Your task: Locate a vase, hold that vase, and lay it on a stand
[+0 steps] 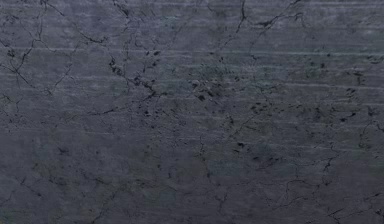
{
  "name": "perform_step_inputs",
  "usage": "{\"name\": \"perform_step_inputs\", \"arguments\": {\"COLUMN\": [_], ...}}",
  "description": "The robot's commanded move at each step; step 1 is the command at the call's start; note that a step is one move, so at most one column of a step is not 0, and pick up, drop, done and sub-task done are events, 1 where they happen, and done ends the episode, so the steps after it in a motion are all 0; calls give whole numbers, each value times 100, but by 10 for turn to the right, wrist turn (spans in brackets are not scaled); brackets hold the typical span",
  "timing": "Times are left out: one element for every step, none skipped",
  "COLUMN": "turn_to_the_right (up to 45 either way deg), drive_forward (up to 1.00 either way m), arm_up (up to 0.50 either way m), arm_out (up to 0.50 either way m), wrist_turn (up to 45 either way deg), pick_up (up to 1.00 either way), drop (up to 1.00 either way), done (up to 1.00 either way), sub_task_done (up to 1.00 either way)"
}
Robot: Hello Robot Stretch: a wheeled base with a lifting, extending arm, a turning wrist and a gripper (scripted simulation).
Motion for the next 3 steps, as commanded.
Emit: {"name": "perform_step_inputs", "arguments": {"turn_to_the_right": [0,0,0], "drive_forward": [0,0,0], "arm_up": [0,0,0], "arm_out": [0,0,0], "wrist_turn": [-450,-450,-300], "pick_up": [0,0,0], "drop": [0,0,0], "done": [0,0,0], "sub_task_done": [0,0,0]}}
